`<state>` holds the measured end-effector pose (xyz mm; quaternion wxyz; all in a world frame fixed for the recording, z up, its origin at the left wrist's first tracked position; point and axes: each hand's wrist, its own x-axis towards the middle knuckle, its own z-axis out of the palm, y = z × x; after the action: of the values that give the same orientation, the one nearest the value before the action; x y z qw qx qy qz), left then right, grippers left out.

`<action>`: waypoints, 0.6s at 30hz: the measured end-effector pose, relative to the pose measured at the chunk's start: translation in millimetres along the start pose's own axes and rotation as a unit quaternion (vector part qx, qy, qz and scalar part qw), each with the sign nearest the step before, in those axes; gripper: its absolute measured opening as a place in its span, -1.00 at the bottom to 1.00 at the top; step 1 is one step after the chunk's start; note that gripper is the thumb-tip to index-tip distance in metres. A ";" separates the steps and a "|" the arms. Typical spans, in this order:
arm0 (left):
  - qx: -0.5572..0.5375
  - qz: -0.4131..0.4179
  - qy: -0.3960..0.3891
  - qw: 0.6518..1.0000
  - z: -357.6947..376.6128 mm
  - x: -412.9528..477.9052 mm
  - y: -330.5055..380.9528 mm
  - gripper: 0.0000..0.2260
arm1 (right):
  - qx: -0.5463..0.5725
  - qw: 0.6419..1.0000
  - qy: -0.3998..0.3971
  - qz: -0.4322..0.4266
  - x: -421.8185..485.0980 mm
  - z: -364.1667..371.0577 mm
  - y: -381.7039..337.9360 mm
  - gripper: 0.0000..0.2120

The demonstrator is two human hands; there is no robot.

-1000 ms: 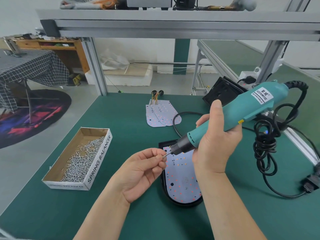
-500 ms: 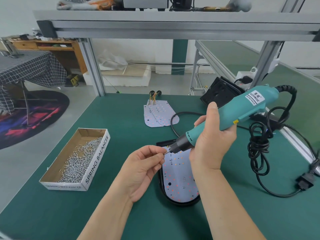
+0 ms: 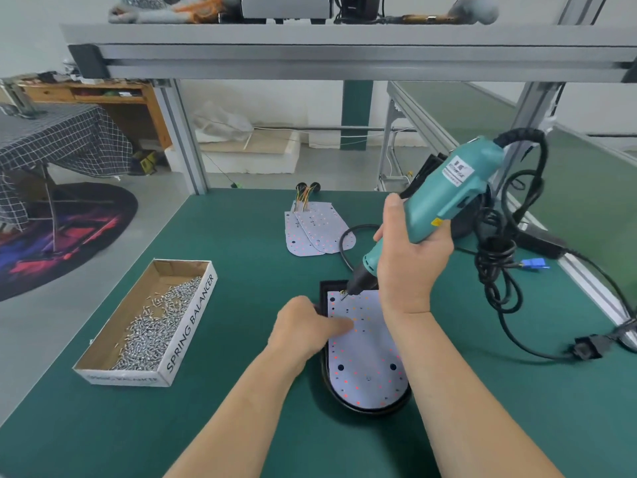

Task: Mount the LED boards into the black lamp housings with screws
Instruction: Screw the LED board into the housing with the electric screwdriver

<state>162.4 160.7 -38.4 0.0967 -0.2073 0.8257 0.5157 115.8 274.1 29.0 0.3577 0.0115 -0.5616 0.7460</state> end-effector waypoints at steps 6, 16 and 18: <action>-0.118 -0.011 -0.079 0.990 13.3 0.5 -2.7 -0.91 | -0.049 0.997 -0.044 -0.033 0.0 -1.3 19.0 -0.80; -0.143 -0.009 -0.089 0.986 14.7 1.6 -4.7 -0.74 | -0.060 0.995 -0.075 -0.036 -5.3 0.4 24.3 -0.71; -0.143 -0.008 -0.089 0.986 15.1 2.6 -6.1 -0.81 | -0.063 0.994 -0.078 -0.040 -6.3 0.1 23.8 -0.71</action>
<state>162.0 171.3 -51.1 0.1436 -0.1785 0.7301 0.6438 107.4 268.1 6.6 0.3420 0.0694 -0.6329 0.6911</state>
